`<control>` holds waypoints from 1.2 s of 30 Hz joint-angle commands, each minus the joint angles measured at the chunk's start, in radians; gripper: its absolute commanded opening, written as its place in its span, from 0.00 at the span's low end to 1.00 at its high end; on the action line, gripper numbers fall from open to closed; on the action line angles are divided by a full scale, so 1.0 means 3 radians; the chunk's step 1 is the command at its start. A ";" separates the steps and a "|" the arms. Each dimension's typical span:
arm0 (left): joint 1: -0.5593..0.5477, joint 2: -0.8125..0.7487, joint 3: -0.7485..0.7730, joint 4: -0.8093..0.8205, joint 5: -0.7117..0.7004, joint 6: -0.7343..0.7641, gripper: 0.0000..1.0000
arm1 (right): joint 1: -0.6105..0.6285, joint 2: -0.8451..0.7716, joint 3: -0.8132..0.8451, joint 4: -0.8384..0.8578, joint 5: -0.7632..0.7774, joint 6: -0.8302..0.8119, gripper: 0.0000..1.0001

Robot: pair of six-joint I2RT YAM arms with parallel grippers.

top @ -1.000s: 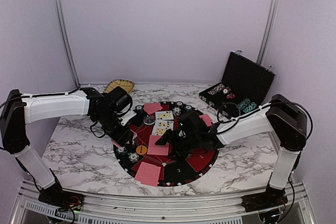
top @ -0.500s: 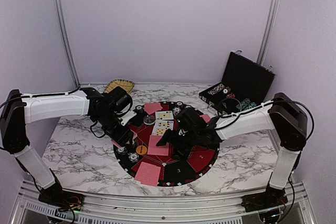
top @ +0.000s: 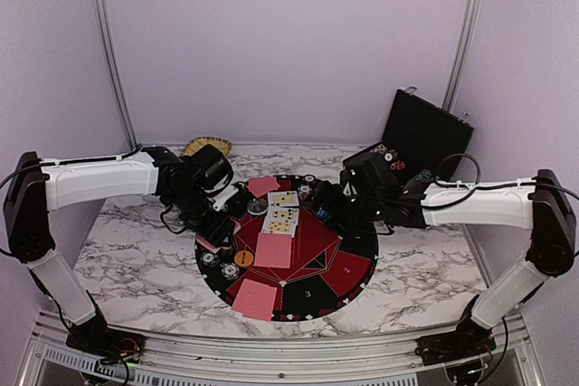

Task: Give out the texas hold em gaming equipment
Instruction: Place the face-down deck piles on the poker table mat.

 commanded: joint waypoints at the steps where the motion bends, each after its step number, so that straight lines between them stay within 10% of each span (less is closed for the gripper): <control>1: -0.0111 0.0183 0.0268 0.0057 -0.0090 -0.0226 0.26 | -0.0272 -0.0378 -0.0026 -0.0163 0.0427 -0.0572 0.85; 16: -0.0673 0.1295 0.1572 -0.0061 -0.0417 -0.0907 0.26 | -0.1315 -0.1023 -0.0090 -0.0375 0.0223 -0.1496 0.85; 36: -0.0962 0.2942 0.3859 -0.0638 -0.0524 -0.1391 0.29 | -0.1449 -0.1150 -0.0148 -0.0465 0.0136 -0.1913 0.85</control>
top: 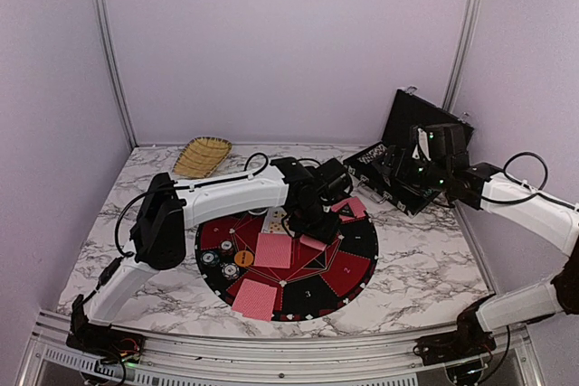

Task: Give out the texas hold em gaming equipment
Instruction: Place the face-down deck piles on the poker table mat.

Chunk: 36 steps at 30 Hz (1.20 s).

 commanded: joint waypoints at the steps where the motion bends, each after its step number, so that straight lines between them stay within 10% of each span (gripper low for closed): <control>1: -0.0015 0.0185 0.0288 -0.0131 -0.0085 -0.0158 0.30 | -0.0041 -0.0085 0.0011 -0.0063 -0.0027 -0.0139 0.85; 10: -0.0015 0.0433 0.0507 -0.0128 -0.0047 -0.0242 0.35 | -0.0045 -0.0081 -0.0012 -0.0089 -0.0038 -0.0219 0.85; 24: -0.0006 0.0337 0.0654 -0.0093 -0.0061 -0.0197 0.99 | -0.0046 -0.0088 -0.0007 -0.0138 0.0041 -0.0248 0.85; 36: 0.0138 -0.0449 0.0213 0.0129 -0.0414 -0.0121 0.99 | -0.0046 -0.0056 0.0090 -0.0144 0.0122 -0.0282 0.87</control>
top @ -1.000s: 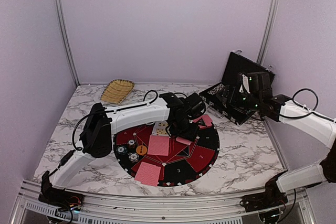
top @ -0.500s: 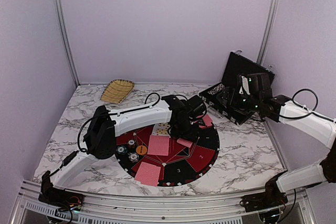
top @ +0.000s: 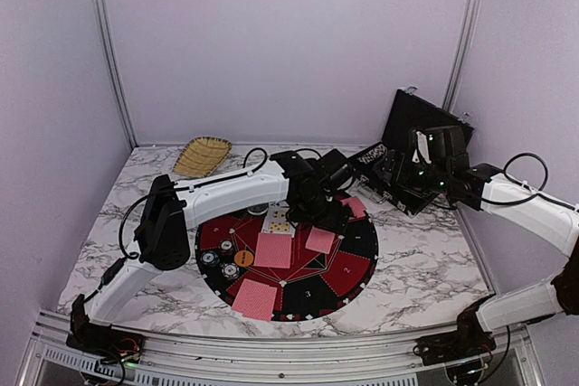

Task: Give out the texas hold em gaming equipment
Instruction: Reset both arms

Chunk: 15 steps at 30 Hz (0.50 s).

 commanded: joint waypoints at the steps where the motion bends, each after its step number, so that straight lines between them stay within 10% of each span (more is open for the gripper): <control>1: 0.0137 -0.0730 -0.0315 0.0173 -0.0289 0.0102 0.99 | -0.0031 -0.0040 0.0126 -0.0009 0.0100 -0.0091 0.87; 15: 0.0992 -0.2922 -0.2861 0.1369 -0.0327 0.0406 0.99 | -0.0035 -0.0271 -0.0017 0.0571 0.0826 -0.0298 0.98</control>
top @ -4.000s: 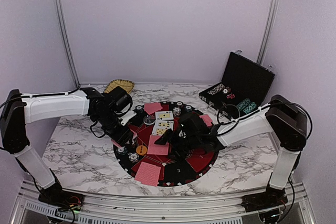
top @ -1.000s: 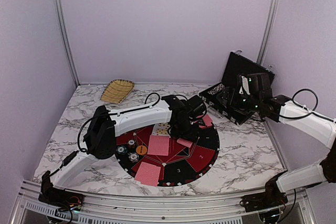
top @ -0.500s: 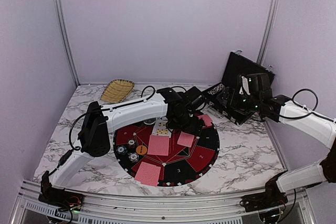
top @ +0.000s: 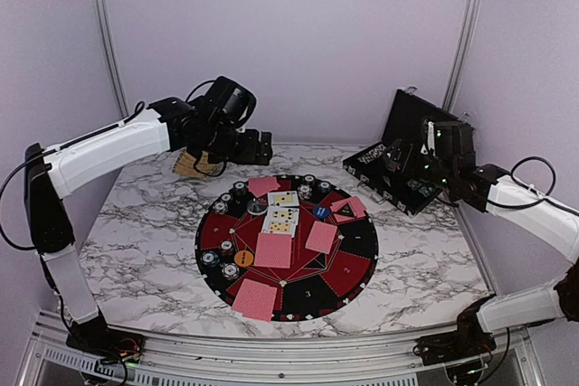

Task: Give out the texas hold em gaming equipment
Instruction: Reset both arms

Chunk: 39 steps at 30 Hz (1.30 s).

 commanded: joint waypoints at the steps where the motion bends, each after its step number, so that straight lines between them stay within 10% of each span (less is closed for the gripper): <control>1: 0.0328 -0.0639 -0.0750 0.0565 0.0086 0.0207 0.99 | -0.0030 -0.0135 -0.0007 0.0383 0.0285 -0.0199 0.98; 15: 0.1600 -0.1848 -0.2391 0.1628 0.1160 0.0369 0.99 | -0.0026 -0.0188 0.0084 0.0472 0.0287 -0.0246 0.98; 39: 0.1720 -0.1949 -0.2563 0.1815 0.1522 0.0527 0.99 | -0.0026 -0.0296 0.0065 0.0326 0.0415 -0.0233 0.98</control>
